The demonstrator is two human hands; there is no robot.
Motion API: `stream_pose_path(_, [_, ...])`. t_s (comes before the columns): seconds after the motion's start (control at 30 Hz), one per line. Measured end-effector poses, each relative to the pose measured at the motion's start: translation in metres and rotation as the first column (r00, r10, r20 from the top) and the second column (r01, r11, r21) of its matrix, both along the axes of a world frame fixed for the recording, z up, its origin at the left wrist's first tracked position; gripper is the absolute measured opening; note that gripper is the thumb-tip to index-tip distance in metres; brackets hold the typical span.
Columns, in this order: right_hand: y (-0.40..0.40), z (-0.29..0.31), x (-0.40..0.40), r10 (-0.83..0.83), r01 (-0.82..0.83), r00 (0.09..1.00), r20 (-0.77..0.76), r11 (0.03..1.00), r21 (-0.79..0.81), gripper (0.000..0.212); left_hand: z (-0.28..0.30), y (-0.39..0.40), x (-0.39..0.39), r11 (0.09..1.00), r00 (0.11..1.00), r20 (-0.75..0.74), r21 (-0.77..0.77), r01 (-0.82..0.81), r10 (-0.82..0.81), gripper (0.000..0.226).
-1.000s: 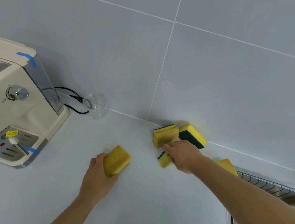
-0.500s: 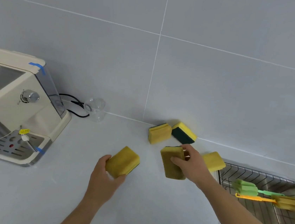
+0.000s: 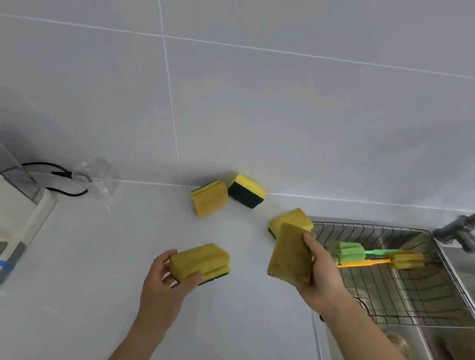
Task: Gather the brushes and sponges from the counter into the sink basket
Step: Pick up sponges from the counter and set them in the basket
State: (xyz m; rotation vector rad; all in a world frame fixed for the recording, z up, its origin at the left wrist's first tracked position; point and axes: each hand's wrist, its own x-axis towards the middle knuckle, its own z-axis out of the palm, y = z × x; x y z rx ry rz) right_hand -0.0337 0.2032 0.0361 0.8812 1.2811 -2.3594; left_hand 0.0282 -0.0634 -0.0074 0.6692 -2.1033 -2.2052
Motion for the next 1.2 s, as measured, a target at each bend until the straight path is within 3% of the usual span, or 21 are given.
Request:
stream_pose_path(0.23, [0.066, -0.009, 0.022, -0.109, 0.119, 0.991, 0.073, 0.981, -0.152, 0.042, 0.008, 0.054, -0.007, 0.991, 0.998, 0.053, 0.134, 0.021, -0.028, 0.081])
stream_pose_path(0.43, [0.120, -0.012, 0.036, -0.154, 0.160, 0.987, 0.044, 0.958, -0.237, 0.047, 0.009, 0.099, -0.014, 0.987, 0.997, 0.038, 0.146, 0.065, -0.072, 0.063])
stream_pose_path(0.53, [0.151, -0.013, 0.041, -0.168, 0.170, 0.985, 0.034, 0.938, -0.302, 0.052, 0.013, 0.130, -0.017, 0.990, 0.994, 0.044, 0.105, 0.091, -0.096, 0.049])
stream_pose_path(0.73, [0.199, -0.019, 0.045, -0.164, 0.152, 0.986, 0.012, 0.886, -0.437, 0.058, 0.019, 0.178, -0.028, 0.992, 0.992, 0.047, 0.051, 0.116, -0.118, 0.043])
stream_pose_path(0.97, [0.254, -0.029, 0.045, -0.116, 0.105, 0.993, -0.004, 0.918, -0.383, 0.048, 0.031, 0.237, -0.045, 0.970, 0.973, 0.061, -0.087, 0.229, -0.224, 0.046])
stream_pose_path(1.1, [0.286, -0.037, 0.038, -0.052, 0.051, 0.999, 0.006, 0.938, -0.343, 0.056, 0.037, 0.269, -0.059, 0.919, 0.945, 0.083, -0.217, 0.328, -0.318, 0.050])
stream_pose_path(1.2, [0.305, -0.043, 0.032, 0.005, -0.011, 1.000, -0.023, 0.953, -0.303, 0.046, 0.037, 0.291, -0.068, 0.858, 0.909, 0.111, -0.303, 0.415, -0.401, 0.052])
